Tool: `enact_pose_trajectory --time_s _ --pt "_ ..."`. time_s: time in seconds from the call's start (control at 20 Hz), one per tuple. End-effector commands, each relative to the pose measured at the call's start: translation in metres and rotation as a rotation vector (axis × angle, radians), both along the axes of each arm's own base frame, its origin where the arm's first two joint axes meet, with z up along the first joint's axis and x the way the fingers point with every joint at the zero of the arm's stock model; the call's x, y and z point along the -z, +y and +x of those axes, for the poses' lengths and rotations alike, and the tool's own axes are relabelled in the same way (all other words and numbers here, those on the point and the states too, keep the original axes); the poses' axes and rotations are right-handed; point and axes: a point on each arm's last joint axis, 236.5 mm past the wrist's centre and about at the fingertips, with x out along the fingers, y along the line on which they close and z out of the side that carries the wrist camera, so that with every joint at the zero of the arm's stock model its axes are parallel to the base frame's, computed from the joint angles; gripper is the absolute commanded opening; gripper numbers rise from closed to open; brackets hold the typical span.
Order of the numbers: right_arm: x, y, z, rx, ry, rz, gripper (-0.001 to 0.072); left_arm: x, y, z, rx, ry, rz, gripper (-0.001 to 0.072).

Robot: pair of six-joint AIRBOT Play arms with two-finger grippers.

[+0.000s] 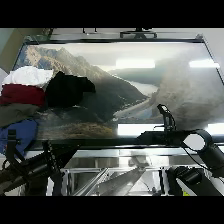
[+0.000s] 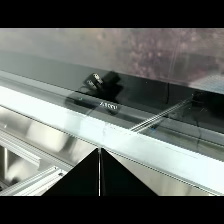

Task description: Fold the shirts.

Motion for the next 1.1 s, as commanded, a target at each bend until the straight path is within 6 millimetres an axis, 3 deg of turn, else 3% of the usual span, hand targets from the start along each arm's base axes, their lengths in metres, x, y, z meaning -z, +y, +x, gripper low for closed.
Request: enact_pose_trajectory --time_s 0.0,0.4,0.55,0.6,0.7,0.8,0.9,1.05 --pt "0.0 0.0 0.0 0.0 0.001 0.0 0.0018 0.0 0.0 0.0 0.001 -0.001 0.001 0.0014" --pt "-0.001 0.0 0.003 0.007 -0.009 0.003 0.0018 -0.012 0.007 0.017 -0.074 -0.041 -0.035 0.0013" --pt "-0.001 0.001 0.004 0.008 -0.014 0.004 0.0018 -0.02 0.025 0.045 -0.236 -0.003 -0.104 0.0021" --pt "-0.002 0.001 0.007 0.002 -0.035 0.004 0.0018 -0.014 0.041 0.062 -0.331 0.024 -0.086 0.0023" --pt "-0.006 0.001 0.017 0.007 -0.088 0.008 0.0018 0.022 0.088 0.095 -0.543 0.168 0.06 0.0026" --pt "-0.01 -0.001 0.027 0.036 -0.119 0.017 0.0018 0.052 0.125 0.122 -0.622 0.284 0.248 0.0038" --pt "-0.01 -0.005 0.031 0.015 -0.153 -0.001 0.0019 0.064 0.138 0.153 -0.627 0.376 0.314 0.0341" --pt "-0.005 -0.017 0.037 0.03 -0.166 -0.044 0.0027 0.09 0.151 0.206 -0.598 0.556 0.354 0.034"
